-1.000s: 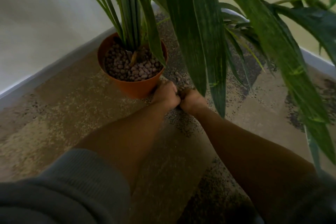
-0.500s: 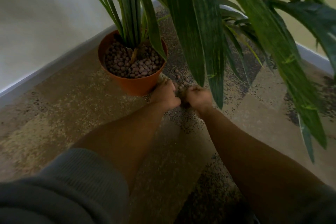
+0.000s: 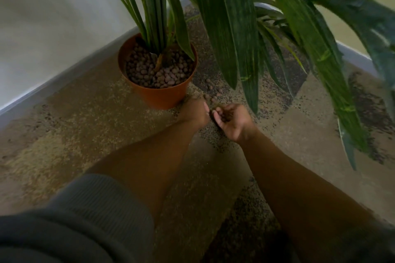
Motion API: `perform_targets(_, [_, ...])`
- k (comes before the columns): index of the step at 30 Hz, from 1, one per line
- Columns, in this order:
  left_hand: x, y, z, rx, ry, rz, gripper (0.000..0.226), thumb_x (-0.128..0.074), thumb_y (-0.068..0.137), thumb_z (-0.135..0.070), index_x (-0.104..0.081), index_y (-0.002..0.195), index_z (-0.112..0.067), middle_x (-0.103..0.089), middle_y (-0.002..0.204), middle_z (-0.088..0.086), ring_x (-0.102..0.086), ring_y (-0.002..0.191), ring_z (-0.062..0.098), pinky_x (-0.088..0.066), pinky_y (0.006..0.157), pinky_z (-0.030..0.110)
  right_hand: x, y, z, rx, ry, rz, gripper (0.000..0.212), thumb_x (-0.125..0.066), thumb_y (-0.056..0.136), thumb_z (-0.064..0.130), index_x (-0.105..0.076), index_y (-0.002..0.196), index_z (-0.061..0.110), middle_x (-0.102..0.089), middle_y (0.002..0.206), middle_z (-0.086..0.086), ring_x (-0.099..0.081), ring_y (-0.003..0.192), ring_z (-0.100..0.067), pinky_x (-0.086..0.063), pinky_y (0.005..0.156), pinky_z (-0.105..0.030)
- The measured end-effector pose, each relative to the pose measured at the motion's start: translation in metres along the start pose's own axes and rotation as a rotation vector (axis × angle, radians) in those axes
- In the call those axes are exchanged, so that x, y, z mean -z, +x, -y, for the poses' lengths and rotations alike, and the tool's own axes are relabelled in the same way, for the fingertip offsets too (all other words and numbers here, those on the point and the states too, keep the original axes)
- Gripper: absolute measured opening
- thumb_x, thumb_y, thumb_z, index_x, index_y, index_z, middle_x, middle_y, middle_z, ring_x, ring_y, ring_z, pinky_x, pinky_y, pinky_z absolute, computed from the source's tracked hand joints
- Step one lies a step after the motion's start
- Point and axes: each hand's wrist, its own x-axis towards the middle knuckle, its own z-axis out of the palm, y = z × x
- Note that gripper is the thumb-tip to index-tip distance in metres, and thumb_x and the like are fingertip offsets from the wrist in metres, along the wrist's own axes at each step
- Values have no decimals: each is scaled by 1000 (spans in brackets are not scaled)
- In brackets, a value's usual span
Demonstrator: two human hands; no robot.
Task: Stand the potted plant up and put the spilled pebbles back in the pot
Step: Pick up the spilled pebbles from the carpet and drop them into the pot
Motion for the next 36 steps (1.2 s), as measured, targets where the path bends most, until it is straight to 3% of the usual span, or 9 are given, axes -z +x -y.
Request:
perform_targets(8, [6, -12, -4, 85, -85, -17, 16, -57, 90, -18, -67, 102, -20, -65, 108, 3, -61, 99, 22, -52, 88, 34, 1, -9, -1, 0, 84, -51, 27, -39, 98, 20, -55, 107, 1, -59, 90, -15, -57, 100, -27, -56, 86, -36])
perform_targets(14, [28, -20, -27, 569, -1165, 138, 33, -44, 101, -10, -57, 131, -12, -56, 134, 6, -58, 110, 14, -50, 71, 16, -4, -19, 0, -5, 173, -27, 22, -38, 100, 20, -51, 96, 3, -59, 88, -15, -60, 88, -24, -55, 71, -28])
perform_targets(18, [48, -33, -41, 689, -1755, 59, 31, -35, 104, -17, -58, 123, -6, -57, 105, 5, -54, 85, 11, -49, 68, 20, -18, -29, 6, 29, 260, 2, 25, -37, 99, 17, -52, 83, 3, -58, 87, -17, -60, 78, -21, -55, 75, -23])
perform_targets(21, [59, -46, -60, 692, -1853, 29, 36, -30, 104, -30, -57, 118, -11, -55, 91, 6, -54, 79, 10, -47, 68, 17, -32, -41, 10, 64, 311, 35, 28, -37, 98, 21, -56, 88, 4, -62, 96, -16, -64, 83, -22, -58, 73, -26])
perform_targets(24, [73, -59, -82, 685, -1889, -38, 44, -27, 104, -33, -53, 131, -11, -62, 100, 2, -62, 90, 7, -48, 64, 15, -49, -58, 15, 118, 356, 47, 30, -37, 98, 27, -59, 102, 6, -64, 102, -12, -66, 103, -24, -54, 94, -33])
perform_targets(28, [94, -65, -102, 647, -1905, -141, 44, -30, 102, -24, -49, 139, -12, -65, 120, 3, -54, 127, 20, -44, 101, 26, -65, -80, 23, 181, 397, 81, 30, -36, 100, 26, -56, 98, 3, -61, 98, -13, -62, 103, -26, -57, 76, -34])
perform_targets(30, [105, -69, -107, 596, -1933, -195, 37, -33, 101, -24, -56, 128, -12, -65, 104, 5, -66, 94, 20, -53, 80, 23, -73, -87, 27, 201, 412, 117, 34, -35, 102, 26, -56, 92, 2, -59, 101, -15, -60, 105, -27, -54, 64, -34])
perform_targets(32, [117, -73, -109, 540, -1982, -249, 32, -34, 101, -20, -60, 114, -7, -56, 86, 7, -58, 75, 18, -53, 74, 27, -82, -82, 30, 216, 443, 147, 39, -35, 103, 32, -57, 99, 0, -58, 110, -18, -57, 111, -29, -55, 73, -34])
perform_targets(36, [134, -69, -101, 442, -1985, -329, 45, -27, 101, -23, -53, 133, -5, -61, 118, 15, -57, 113, 30, -44, 107, 45, -104, -74, 31, 159, 384, 157, 41, -38, 103, 34, -56, 109, -2, -42, 149, -21, -55, 122, -35, -61, 67, -35])
